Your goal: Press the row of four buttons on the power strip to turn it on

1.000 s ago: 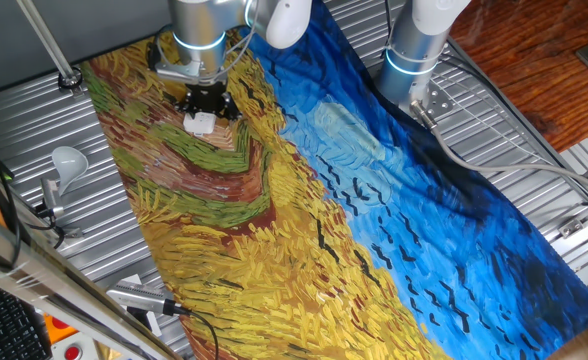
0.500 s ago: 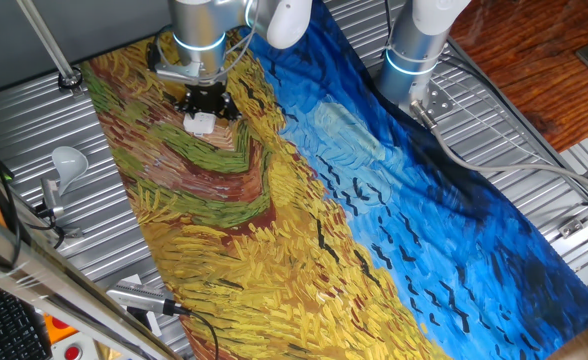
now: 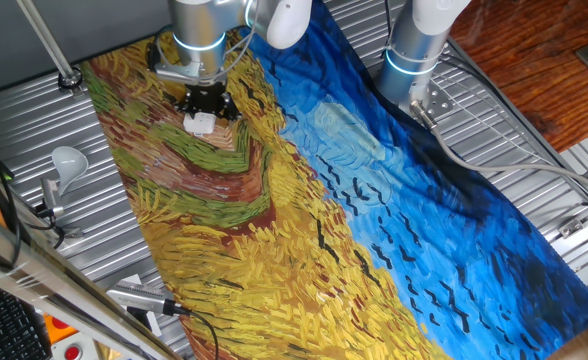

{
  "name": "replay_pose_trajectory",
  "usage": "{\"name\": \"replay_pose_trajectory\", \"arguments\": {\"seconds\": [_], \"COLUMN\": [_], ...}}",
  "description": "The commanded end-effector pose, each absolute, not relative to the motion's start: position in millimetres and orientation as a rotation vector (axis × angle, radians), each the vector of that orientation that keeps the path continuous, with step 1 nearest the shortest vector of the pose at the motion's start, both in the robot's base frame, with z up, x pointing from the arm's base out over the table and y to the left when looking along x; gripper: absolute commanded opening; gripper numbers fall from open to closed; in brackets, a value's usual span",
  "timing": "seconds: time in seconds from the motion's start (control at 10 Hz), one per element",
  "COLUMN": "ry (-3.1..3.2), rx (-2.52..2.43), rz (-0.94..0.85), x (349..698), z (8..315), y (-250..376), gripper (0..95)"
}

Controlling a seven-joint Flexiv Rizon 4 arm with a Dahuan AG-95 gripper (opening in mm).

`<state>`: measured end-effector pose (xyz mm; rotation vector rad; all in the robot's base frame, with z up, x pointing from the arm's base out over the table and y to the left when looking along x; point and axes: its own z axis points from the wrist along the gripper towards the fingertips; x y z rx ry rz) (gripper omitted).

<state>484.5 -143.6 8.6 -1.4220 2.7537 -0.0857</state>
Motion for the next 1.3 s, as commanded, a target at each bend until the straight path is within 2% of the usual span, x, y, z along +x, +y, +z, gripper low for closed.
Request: {"name": "replay_pose_trajectory", "arguments": {"seconds": [0.1,0.6,0.7,1.3], "ry": [2.752,2.752,2.753,2.768], "rx": [-1.419,-1.416,-1.415,-1.402], "rz": [-0.092,-0.094,-0.092,-0.086], "x": [484,484,484,480], "z": [9,11,12,23], "y": [-145,-146,-146,-144], "gripper": [76.0,76.0,95.0,95.0]}}
